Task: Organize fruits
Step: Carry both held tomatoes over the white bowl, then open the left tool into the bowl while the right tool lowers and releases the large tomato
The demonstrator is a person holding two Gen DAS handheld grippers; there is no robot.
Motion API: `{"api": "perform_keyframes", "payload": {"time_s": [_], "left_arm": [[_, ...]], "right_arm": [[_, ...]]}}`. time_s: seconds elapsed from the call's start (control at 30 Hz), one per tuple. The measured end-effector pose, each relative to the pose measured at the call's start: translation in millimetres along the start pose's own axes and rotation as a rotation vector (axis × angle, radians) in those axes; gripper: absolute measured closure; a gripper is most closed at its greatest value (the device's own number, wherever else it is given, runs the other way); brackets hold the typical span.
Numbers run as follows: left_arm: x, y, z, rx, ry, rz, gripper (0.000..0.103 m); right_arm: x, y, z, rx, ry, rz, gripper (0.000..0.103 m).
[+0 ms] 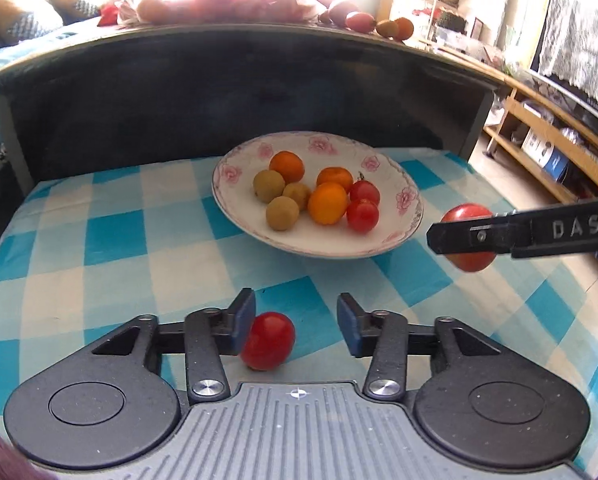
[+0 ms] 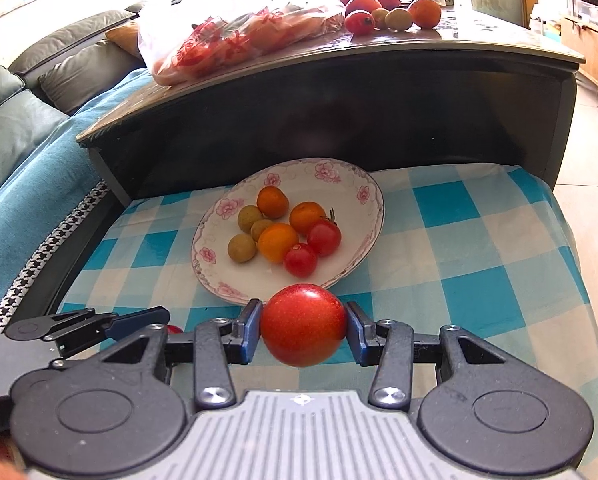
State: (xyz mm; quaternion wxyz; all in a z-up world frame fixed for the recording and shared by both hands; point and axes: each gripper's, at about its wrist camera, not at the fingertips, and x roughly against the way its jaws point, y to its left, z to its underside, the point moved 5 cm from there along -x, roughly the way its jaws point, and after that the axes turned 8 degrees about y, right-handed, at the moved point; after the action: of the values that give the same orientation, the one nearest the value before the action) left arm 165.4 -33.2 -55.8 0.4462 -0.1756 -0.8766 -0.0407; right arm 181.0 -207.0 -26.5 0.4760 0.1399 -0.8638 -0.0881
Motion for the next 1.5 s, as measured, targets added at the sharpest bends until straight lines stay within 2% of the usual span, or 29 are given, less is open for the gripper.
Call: {"api": "perform_keyframes", "payload": {"time_s": [0.27, 0.57, 0.77, 0.97, 1.2, 1.33, 1.5], "left_arm": [[-12, 10, 8, 0.0, 0.043, -0.018, 0.052], [-29, 2, -6, -0.015, 0.044, -0.025, 0.057], [-22, -2, 3, -0.037, 0.043, -0.03, 0.065], [-22, -4, 4, -0.013, 0.049, -0.025, 0.064], [-19, -12, 5, -0.054, 0.059, -0.019, 0.067], [-6, -12, -1, -0.035, 0.025, 0.009, 0.067], [9, -13, -29, -0.012, -0.047, 0.034, 0.066]], "right_arm": [[2, 7, 3, 0.018, 0.0, -0.007, 0.057], [-7, 2, 2, 0.009, 0.015, 0.003, 0.057], [-7, 0, 1, 0.002, 0.012, 0.003, 0.057], [-2, 4, 3, 0.015, 0.01, 0.003, 0.057], [3, 2, 0, 0.005, -0.008, 0.003, 0.057], [5, 3, -5, 0.008, -0.017, -0.003, 0.057], [6, 2, -21, 0.005, -0.042, -0.007, 0.057]]}}
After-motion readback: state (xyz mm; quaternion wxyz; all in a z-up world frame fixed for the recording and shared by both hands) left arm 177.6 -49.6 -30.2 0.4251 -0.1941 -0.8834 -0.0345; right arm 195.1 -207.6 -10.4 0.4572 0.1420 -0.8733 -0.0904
